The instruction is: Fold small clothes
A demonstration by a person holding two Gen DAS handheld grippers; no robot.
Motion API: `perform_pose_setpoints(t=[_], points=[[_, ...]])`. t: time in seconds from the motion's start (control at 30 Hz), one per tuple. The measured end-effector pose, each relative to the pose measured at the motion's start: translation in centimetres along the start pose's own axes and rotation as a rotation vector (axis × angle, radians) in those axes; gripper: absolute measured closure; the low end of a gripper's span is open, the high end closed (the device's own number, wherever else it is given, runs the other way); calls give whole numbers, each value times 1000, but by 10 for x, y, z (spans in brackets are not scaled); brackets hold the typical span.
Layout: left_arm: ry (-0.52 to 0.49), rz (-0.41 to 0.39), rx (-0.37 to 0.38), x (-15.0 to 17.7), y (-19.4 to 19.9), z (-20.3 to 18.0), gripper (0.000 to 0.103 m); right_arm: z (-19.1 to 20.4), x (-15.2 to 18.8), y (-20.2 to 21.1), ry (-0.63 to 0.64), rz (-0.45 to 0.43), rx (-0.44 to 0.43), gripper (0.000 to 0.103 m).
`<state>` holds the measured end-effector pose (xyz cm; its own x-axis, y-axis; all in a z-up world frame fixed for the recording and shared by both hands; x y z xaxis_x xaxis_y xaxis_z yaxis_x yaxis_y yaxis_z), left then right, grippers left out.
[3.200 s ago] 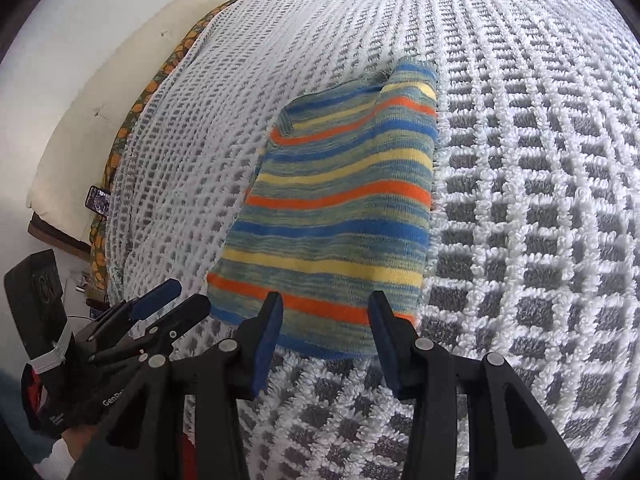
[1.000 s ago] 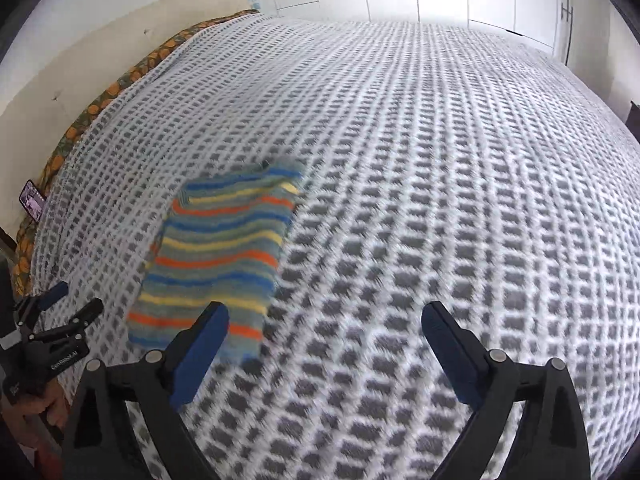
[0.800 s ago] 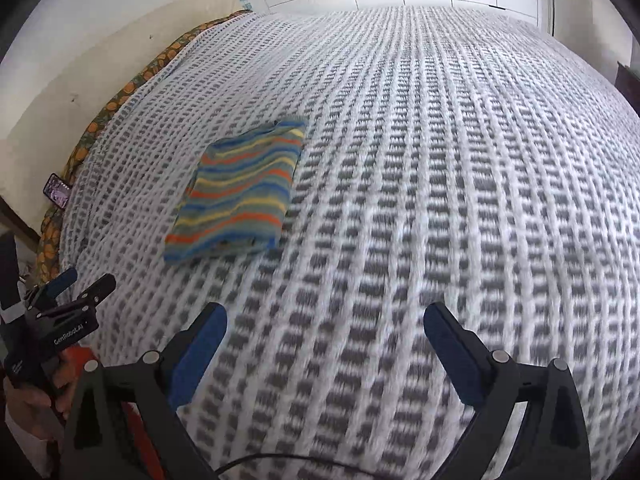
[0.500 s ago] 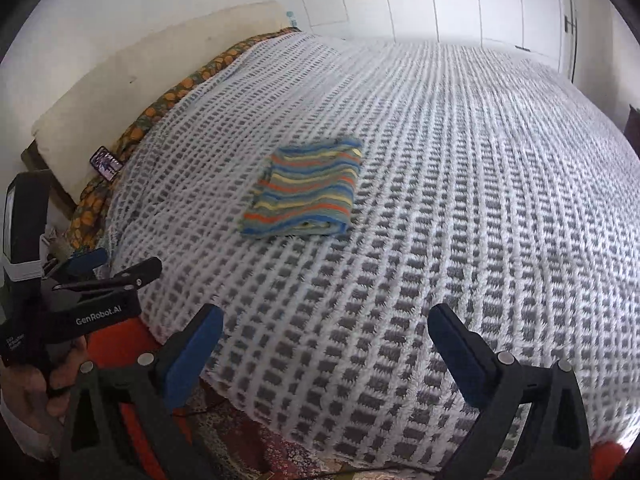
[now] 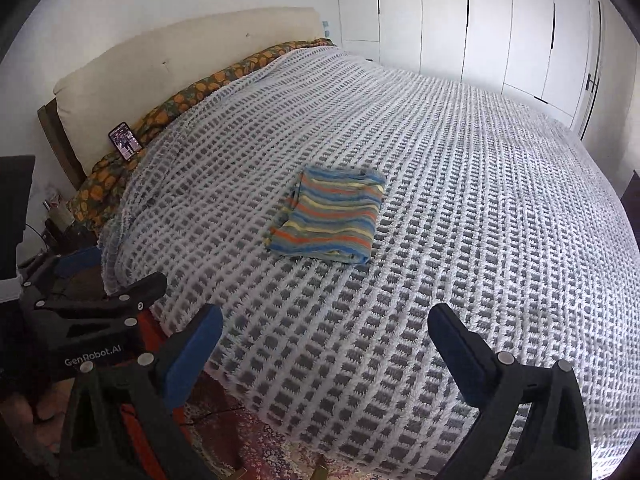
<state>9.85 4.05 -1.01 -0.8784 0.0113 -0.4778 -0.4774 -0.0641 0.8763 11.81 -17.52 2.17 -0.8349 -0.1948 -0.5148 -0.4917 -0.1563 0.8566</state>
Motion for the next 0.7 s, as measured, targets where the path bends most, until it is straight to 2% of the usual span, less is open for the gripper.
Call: perform_pose_setpoints(t=[0.4, 0.7], points=[[1, 12, 3, -2, 12, 7, 7, 8, 0, 2, -19, 60, -35, 2], [7, 30, 18, -1, 22, 9, 7, 15, -5, 18, -14, 70, -69, 2]])
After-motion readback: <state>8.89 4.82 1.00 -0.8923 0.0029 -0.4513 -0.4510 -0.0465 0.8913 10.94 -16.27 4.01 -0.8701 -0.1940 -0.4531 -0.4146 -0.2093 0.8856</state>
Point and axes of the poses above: each gripper's, at about its wrist camera, not at the fingertips, and y roughly against the way its jaws point, z to its left, x to its underside, the point moved 1 cm from there along -y, roughly the way its jaws point, and after that the axes turned 7 degrees about z, right-handed, at the moved point
